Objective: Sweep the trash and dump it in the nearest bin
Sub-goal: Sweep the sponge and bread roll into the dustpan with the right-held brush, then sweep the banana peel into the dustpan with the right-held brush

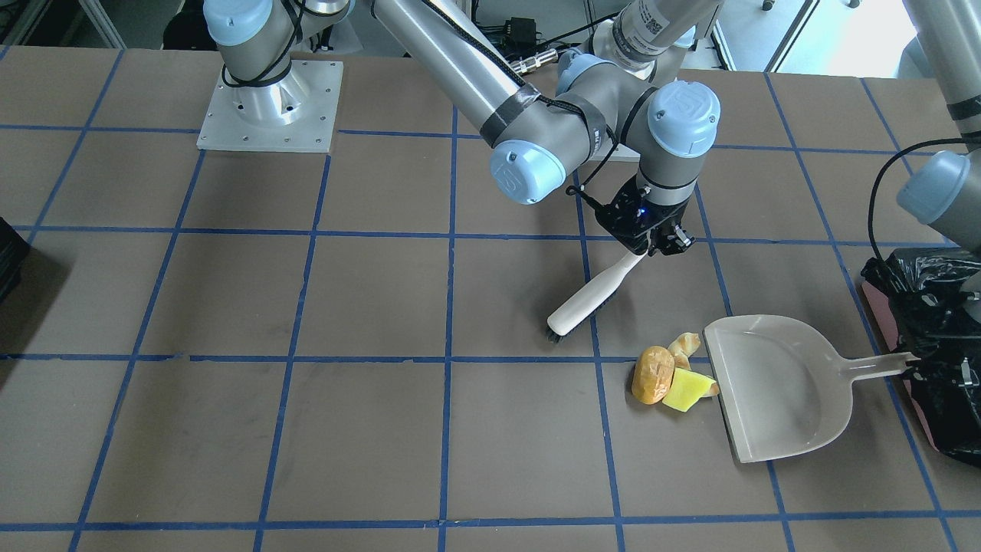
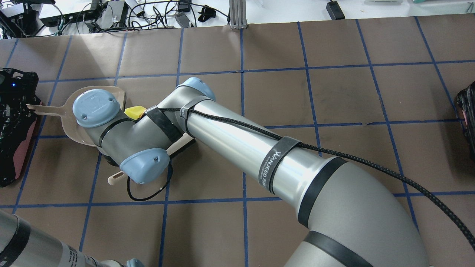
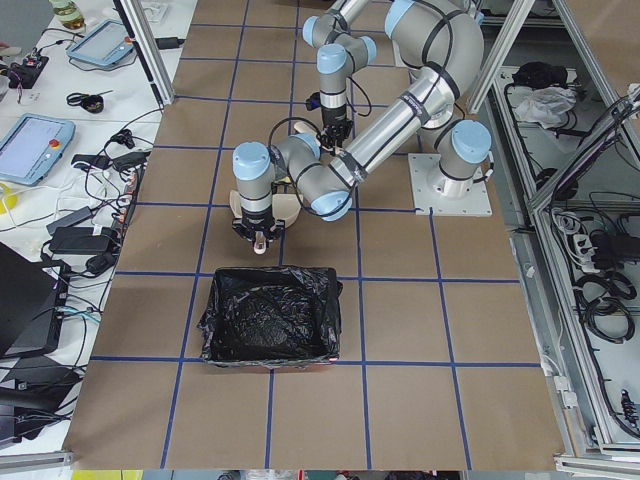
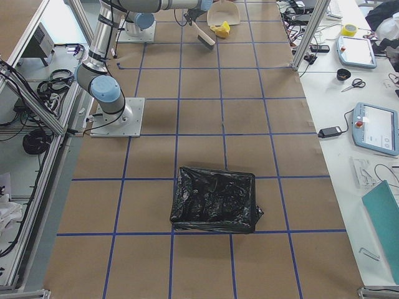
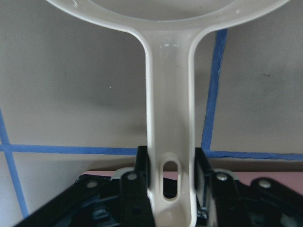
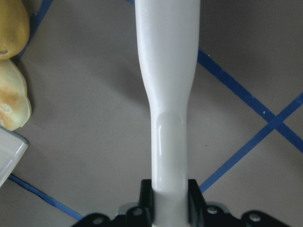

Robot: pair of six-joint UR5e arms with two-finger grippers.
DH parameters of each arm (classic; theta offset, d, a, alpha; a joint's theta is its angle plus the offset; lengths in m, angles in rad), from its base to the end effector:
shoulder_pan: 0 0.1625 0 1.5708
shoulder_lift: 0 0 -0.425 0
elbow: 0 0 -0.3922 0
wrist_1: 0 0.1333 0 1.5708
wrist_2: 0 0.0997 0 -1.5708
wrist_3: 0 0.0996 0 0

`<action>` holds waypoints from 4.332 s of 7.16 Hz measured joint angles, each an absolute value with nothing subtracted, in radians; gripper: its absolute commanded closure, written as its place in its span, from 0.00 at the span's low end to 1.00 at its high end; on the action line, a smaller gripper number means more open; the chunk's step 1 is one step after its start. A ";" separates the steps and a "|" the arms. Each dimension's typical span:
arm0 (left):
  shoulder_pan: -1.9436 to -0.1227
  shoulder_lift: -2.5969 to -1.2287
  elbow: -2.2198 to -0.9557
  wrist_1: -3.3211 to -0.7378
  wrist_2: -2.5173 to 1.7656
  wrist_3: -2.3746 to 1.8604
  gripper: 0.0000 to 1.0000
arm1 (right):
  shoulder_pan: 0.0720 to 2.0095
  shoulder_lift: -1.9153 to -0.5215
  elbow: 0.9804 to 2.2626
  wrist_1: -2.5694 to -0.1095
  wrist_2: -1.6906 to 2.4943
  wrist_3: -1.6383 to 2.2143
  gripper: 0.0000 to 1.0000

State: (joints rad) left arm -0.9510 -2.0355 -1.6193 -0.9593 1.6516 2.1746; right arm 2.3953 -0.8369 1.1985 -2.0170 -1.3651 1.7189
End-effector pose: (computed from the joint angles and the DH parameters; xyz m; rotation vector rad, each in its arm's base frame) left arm 0.2704 -0.5946 0.2609 2.1206 2.1634 0.0949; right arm 0.6616 -0.4025 0.2506 1.2810 2.7012 0.2576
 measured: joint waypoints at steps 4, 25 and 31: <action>-0.952 -2.074 -1.620 -0.952 1.649 2.164 1.00 | 2.398 -0.781 1.112 -1.993 -1.345 1.630 1.00; -0.967 -2.085 -1.624 -0.881 1.763 2.163 1.00 | 2.302 -0.805 1.053 -1.937 -1.285 0.923 1.00; -0.974 -2.089 -1.626 -0.878 1.846 2.077 1.00 | 2.186 -0.631 0.741 -1.899 -1.410 1.103 1.00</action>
State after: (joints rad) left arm -0.9740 -2.0893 -1.6258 -0.8775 1.8463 2.0774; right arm 2.1861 -0.6306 0.7412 -1.8994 -1.4100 1.1034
